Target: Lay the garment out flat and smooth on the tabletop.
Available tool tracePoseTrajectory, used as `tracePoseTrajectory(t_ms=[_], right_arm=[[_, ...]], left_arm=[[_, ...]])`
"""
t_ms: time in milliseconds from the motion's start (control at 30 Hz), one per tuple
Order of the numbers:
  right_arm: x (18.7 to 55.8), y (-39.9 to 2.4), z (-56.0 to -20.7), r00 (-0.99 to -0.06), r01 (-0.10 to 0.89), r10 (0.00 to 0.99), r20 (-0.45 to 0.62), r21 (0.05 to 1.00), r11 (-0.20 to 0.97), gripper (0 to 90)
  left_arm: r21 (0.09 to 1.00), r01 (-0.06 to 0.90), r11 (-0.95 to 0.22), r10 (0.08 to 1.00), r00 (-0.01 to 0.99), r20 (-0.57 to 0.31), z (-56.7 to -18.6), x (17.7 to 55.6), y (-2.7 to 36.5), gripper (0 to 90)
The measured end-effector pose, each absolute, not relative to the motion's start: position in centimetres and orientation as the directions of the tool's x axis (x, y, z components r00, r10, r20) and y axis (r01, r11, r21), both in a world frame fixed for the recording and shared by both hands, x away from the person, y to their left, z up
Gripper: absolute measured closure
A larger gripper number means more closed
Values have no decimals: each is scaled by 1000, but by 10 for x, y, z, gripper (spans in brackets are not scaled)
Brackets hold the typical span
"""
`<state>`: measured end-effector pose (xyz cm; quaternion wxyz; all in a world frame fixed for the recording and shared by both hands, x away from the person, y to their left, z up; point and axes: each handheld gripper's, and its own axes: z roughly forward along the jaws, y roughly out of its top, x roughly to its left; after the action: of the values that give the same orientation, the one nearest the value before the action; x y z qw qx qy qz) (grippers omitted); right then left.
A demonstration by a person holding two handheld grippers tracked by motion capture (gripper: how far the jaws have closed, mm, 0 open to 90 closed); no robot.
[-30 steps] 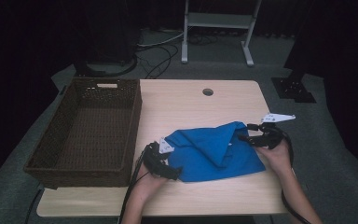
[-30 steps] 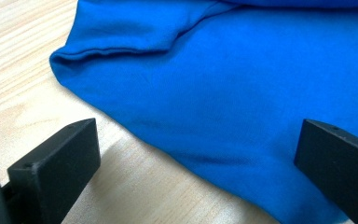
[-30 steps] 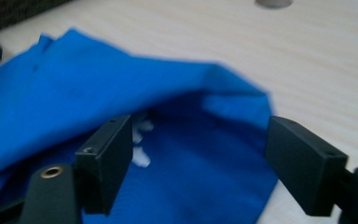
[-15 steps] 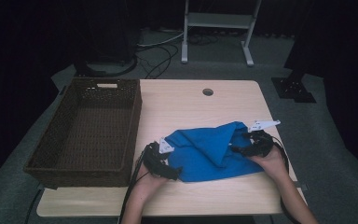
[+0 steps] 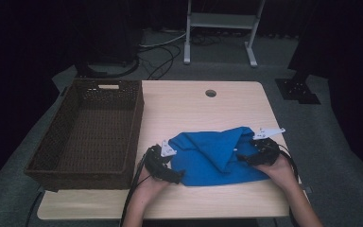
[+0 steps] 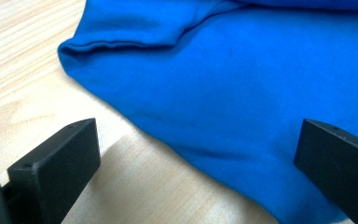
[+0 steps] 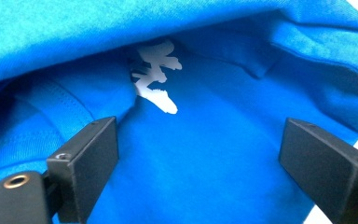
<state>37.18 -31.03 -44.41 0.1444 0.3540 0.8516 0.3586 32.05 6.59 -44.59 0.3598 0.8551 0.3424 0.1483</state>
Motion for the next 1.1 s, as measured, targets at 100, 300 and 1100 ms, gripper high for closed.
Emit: tracePoseTrajectory(t_ms=[100,300,1100], right_arm=[[363,-313,-444,-704,502,710,8,713,489,111],[343,-314,-444,-690,514,724,9,711,480,109],[312,-318,-446,-674,517,739,9,721,462,104]], left_arm=[[717,476,-510,688,726,8,-446,318,66,0],[716,467,-520,674,738,8,-446,312,67,0],[755,385,-531,595,804,8,-429,302,51,9]])
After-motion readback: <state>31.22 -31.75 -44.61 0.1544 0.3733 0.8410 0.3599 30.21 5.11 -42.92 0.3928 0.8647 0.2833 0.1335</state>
